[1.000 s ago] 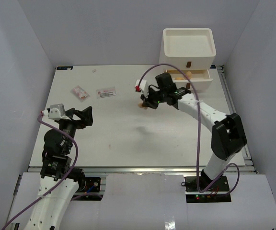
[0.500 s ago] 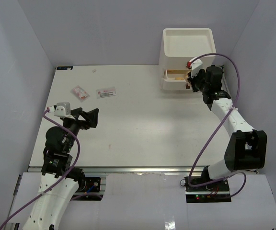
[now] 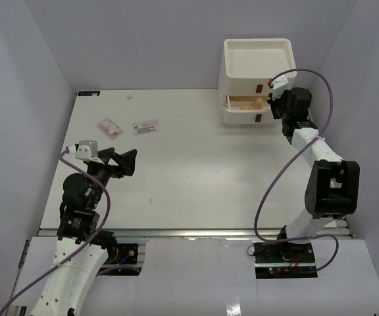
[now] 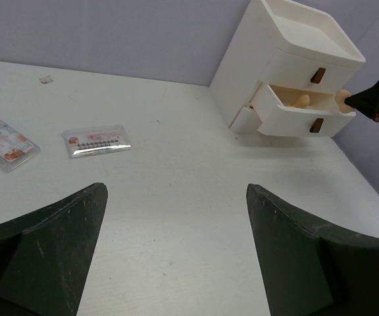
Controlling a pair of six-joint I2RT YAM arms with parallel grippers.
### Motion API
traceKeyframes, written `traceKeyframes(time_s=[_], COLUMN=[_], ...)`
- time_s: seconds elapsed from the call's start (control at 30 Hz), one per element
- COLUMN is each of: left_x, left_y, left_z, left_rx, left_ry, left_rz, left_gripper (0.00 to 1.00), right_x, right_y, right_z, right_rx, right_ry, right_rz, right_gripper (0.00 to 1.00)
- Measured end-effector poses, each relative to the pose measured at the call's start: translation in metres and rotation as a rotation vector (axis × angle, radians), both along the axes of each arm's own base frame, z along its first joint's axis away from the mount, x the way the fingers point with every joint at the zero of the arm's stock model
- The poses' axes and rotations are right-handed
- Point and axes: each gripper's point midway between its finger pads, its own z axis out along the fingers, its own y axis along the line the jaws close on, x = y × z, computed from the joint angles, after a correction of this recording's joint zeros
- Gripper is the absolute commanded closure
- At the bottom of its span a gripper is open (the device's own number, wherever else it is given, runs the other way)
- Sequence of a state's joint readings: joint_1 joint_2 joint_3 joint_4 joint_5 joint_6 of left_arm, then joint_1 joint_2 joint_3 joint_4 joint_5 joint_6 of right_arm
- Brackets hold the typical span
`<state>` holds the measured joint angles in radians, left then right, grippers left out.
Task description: Organize the makeup
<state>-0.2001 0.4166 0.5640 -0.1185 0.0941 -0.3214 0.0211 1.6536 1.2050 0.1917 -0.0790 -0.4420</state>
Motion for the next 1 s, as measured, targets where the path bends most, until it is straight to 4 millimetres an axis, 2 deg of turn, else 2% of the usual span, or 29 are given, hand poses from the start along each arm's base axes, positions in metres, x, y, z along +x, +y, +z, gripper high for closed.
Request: traceKeyframes(time_s=[0.13, 0.33, 0.47, 0.8, 0.87, 1.0], left_x=[0.001, 0.002, 0.003, 0.003, 0.003, 0.003], left_y=[0.0, -0.001, -0.001, -0.003, -0.003, -0.004], left_z=[-0.001, -0.003, -0.004, -0.005, -0.005, -0.006], left_rx=[0.001, 0.004, 0.006, 0.008, 0.008, 0.009], left_ry=[0.004, 0.01, 0.015, 0.02, 0.02, 0.022], left_rz=[-0.001, -0.003, -0.004, -0.013, -0.016, -0.022], left_gripper=[0.02, 0.02, 0.02, 0.02, 0.02, 0.02], right_x=[0.013, 0.028, 0.03, 0.025, 0.016, -0.015], right_y=[-0.005, -0.009, -0.009, -0.016, -0.006, 0.035], right_z=[-0.001, -0.005, -0.009, -0.008, -0.007, 0.003], right_rx=[-0.016, -0.026, -0.027, 0.012, 0.022, 0.023], right_ry=[-0.011, -0.014, -0.007, 0.01, 0.032, 0.059], right_rz=[-0.017, -0.039, -0.043, -0.008, 0.08, 0.359], right_gripper=[0.79, 0.53, 0.49, 0.5, 0.51, 0.59])
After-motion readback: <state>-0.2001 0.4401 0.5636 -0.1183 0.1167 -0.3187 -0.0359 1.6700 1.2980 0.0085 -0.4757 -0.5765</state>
